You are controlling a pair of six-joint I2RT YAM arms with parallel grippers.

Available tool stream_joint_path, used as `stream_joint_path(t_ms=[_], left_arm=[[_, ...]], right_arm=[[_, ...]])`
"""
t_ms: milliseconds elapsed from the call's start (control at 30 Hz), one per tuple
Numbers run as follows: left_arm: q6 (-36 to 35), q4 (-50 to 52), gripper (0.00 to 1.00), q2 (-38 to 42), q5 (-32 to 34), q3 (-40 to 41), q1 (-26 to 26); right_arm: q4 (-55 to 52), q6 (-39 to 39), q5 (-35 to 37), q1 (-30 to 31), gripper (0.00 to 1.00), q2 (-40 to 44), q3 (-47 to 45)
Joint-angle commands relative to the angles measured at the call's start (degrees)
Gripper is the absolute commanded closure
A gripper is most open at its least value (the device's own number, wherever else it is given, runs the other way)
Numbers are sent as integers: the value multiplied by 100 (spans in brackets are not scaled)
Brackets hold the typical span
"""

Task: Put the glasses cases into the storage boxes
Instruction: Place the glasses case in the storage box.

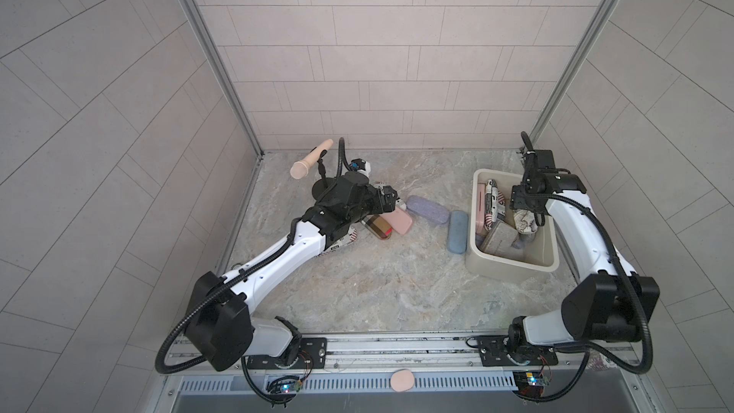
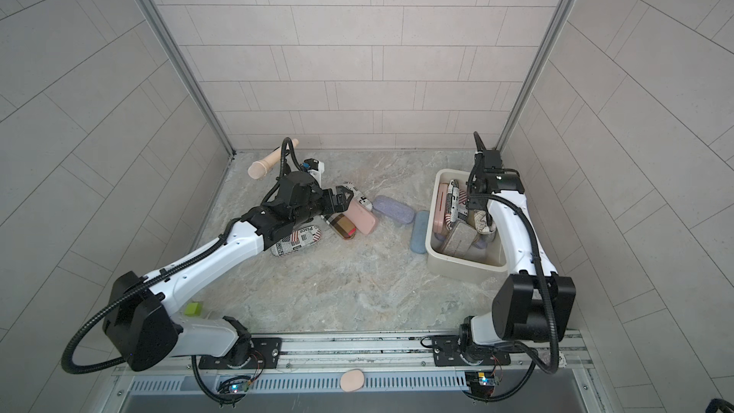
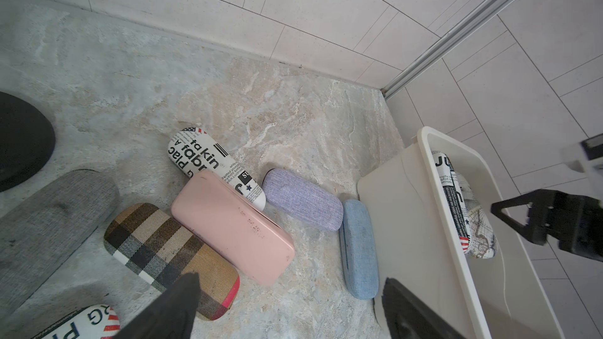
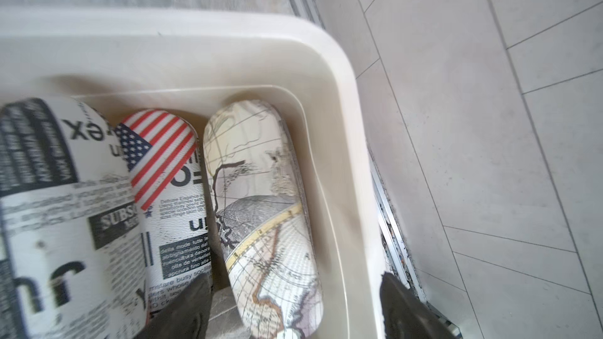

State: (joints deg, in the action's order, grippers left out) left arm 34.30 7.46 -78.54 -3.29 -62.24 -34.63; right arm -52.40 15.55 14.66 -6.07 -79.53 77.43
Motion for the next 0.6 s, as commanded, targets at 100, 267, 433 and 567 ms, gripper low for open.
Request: stream_joint_path(t_ms=[100, 267, 433, 567], left_arm=[[-229, 437, 5, -41, 789, -174, 130], [-404, 818, 3, -205, 1704, -286, 159], [189, 1484, 2, -416, 2245, -391, 249], [611, 1230, 2, -239, 2608, 442, 457]], right_arm=[[421, 146, -507, 1196, 20, 1016, -453], [522, 318, -317, 2288, 20, 1607, -622], [768, 459, -389, 2749, 20, 2137, -916], [1081, 536, -694, 2825, 20, 2461, -1214]])
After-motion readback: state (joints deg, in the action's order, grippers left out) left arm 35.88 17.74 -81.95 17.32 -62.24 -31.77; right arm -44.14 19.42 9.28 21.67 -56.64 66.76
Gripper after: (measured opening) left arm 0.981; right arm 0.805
